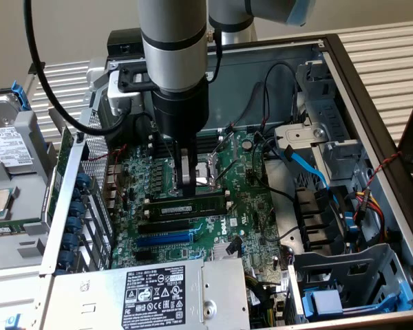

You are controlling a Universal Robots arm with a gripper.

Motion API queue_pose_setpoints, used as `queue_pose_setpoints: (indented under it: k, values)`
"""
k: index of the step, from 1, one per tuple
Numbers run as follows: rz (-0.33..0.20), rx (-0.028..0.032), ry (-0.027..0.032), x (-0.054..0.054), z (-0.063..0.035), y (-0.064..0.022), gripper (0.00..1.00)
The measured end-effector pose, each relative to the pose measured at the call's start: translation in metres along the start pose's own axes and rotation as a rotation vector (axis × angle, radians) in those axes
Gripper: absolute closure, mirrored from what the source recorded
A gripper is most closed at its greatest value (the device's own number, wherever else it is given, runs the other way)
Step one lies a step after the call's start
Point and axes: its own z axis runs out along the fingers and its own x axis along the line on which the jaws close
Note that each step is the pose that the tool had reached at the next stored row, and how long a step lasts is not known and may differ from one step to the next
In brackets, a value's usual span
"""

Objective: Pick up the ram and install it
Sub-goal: 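Press down the ram until it locks into place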

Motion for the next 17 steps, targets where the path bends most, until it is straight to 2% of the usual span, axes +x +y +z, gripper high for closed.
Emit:
queue_pose_setpoints:
  k: [4,8,17]
  values:
    - [0.001,-0.0027,0.0,-0.0005,0.005,-0.0008,0.89]
    - [0.006,-0.0116,0.0001,-0.0025,0.0058,-0.0008,0.89]
    - [0.007,-0.0122,0.0,-0.0027,0.0081,-0.0009,0.89]
